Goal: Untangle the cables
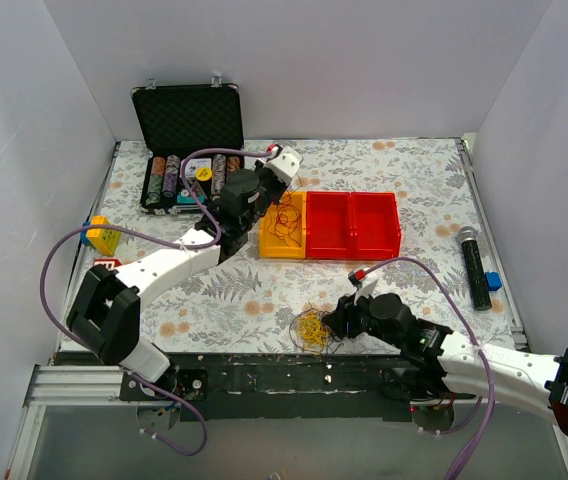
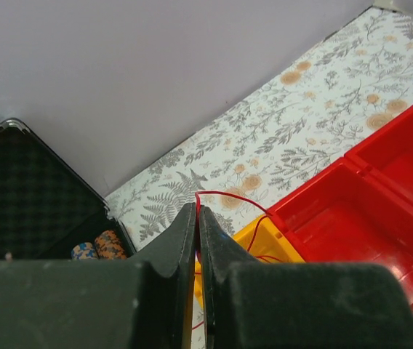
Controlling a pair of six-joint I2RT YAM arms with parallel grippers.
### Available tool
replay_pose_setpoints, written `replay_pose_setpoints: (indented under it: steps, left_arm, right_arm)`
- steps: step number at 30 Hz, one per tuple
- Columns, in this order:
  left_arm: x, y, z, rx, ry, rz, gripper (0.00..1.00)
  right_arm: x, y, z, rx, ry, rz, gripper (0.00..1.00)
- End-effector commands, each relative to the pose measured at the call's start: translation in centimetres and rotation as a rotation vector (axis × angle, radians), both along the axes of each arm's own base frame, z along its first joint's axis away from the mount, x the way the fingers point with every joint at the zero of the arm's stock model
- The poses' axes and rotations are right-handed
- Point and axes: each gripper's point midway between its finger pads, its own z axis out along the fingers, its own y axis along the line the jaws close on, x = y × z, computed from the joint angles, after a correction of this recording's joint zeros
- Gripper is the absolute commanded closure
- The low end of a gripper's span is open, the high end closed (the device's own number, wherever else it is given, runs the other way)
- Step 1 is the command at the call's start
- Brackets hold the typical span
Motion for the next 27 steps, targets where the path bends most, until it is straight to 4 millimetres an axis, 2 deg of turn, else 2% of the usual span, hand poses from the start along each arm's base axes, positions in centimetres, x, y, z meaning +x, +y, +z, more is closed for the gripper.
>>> replay_pose_setpoints:
  steps: [1,8,13,15,18,23,24,27]
  left_arm:
    - [0.6,0.2,1.0,-0.007,-0.012,0.026,1.0]
    - [1.6,0.3,-2.2,0.044,-0.009,0.061,1.0]
    - [2.4,0.9,-6.6,0.143,0.102,0.113,1.0]
    - [2.2,1.7,-8.9,0.207,0.155,0.136,1.0]
    - [1.8,2.3,-10.8,0.247,0.19,0.151,1.0]
    - [2.2,2.1,-14.2,0.316,0.305,0.159,1.0]
    - [2.3,1.9,-15.8,0.345,0.352,0.161,1.0]
    - [2.8,1.0,-17.3,0.384,0.43,0.146,1.0]
  right_arm:
    - [0.1,-0.1,0.0,0.005,-0.004,-0.013,0.51]
    - [0.3,0.0,0.4,0.009,-0.009,-0.017,0.52]
    - [0.4,0.0,0.6,-0.012,-0.007,-0.021,0.53]
    - [0.5,0.0,0.7,-0.01,-0.004,-0.025,0.54]
    - [0.4,0.1,0.6,-0.008,-0.001,-0.02,0.55]
    - [0.5,0.3,0.8,-0.01,-0.001,-0.016,0.56]
    - [0.5,0.3,0.8,-0.011,0.0,-0.017,0.56]
    - [0.5,0.3,0.8,-0.012,0.002,-0.017,0.57]
